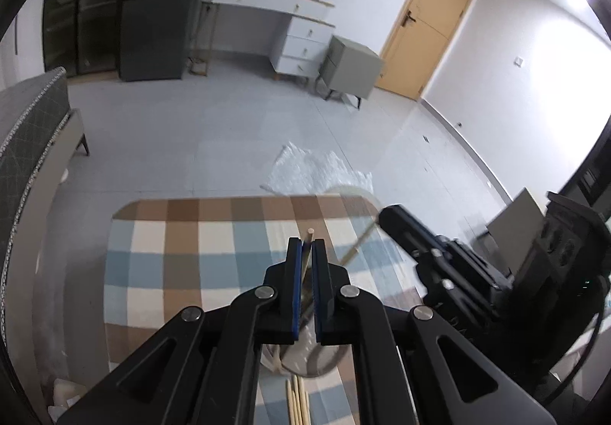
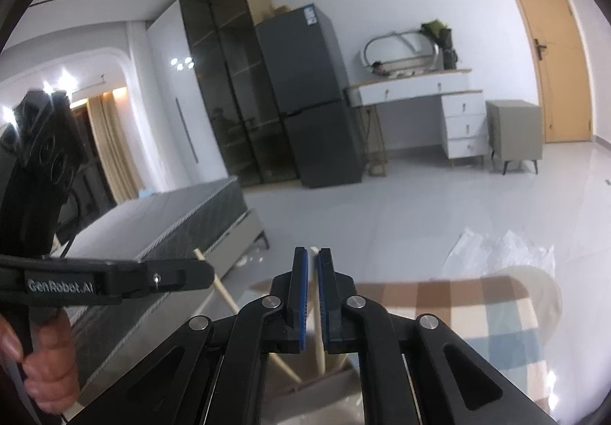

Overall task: Organize utensils
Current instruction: 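Lower the chopsticks into the grey holder and open both grippers, then move both grippers back down toward the chopsticks beside the holder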

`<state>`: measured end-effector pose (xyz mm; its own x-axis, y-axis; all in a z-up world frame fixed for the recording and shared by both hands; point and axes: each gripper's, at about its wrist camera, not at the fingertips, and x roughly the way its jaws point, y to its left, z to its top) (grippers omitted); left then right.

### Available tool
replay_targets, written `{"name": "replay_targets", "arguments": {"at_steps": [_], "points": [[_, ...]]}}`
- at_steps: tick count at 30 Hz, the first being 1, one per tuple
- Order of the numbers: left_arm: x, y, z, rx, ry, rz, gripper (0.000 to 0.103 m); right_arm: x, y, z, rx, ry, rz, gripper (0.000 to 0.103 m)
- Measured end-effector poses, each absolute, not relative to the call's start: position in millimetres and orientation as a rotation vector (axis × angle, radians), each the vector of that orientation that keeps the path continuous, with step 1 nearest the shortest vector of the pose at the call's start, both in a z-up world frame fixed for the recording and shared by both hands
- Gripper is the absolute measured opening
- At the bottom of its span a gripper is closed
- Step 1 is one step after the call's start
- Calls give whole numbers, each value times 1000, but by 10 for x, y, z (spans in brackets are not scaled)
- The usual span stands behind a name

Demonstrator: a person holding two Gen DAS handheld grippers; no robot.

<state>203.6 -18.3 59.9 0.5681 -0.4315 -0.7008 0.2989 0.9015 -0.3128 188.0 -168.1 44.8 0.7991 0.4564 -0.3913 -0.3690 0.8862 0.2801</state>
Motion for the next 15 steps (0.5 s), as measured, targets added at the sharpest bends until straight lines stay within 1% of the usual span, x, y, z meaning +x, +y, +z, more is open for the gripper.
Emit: {"name": "replay_targets", "arguments": {"at_steps": [1, 2, 3, 4, 5, 6, 8, 9, 11, 14, 15], "points": [[1993, -190, 635, -148, 857, -420, 2, 1848, -1684, 426, 198, 485, 453, 6], [1971, -191, 660, -135, 853, -406, 12, 1837, -1698, 414, 200, 496, 455, 7], [1937, -176, 691, -136, 852, -403, 29, 1801, -1715, 401, 200, 508, 454, 9], [1923, -157, 702, -147, 848, -404, 38, 1754, -1735, 392, 200, 513, 446, 12], [1886, -116, 728, -163, 835, -395, 48, 1728, -1745, 394, 204, 514, 441, 18], [1834, -73, 764, -173, 817, -378, 51, 1681, -1773, 395, 213, 514, 439, 22], [1778, -30, 789, -167, 809, -349, 53, 1575, -1840, 410, 226, 518, 429, 27], [1756, -11, 787, -166, 811, -336, 56, 1520, -1872, 428, 227, 518, 414, 35], [1670, 27, 804, -171, 811, -311, 59, 1411, -1937, 469, 241, 508, 396, 47], [1530, 43, 843, -157, 793, -274, 62, 1236, -2016, 544, 257, 490, 373, 50], [1494, 42, 848, -150, 785, -267, 63, 1167, -2032, 576, 262, 483, 367, 53]]}}
